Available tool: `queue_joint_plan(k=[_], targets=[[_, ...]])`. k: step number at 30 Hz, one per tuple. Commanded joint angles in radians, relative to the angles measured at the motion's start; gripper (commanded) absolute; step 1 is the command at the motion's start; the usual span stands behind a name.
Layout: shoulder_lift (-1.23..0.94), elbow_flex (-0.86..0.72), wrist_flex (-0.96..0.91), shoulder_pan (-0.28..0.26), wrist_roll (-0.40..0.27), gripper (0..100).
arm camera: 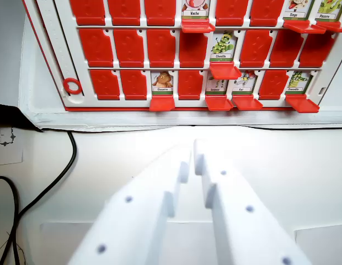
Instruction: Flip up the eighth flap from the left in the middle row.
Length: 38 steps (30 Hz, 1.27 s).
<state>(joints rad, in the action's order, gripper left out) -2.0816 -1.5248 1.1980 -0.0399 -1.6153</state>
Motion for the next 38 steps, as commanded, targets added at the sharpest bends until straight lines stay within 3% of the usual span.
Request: queue_joint_plan(k=[1,10,19,38], targets=[[-0.083,0.087,0.006,-0.014,-0.006,0],[-0.106,0.100,-0.002,0.014,0.015,0],[-0.063,0.169,-0.029,0.072,-0.026,0],[-0.031,0.195,-0.043,0.077,0.006,0]])
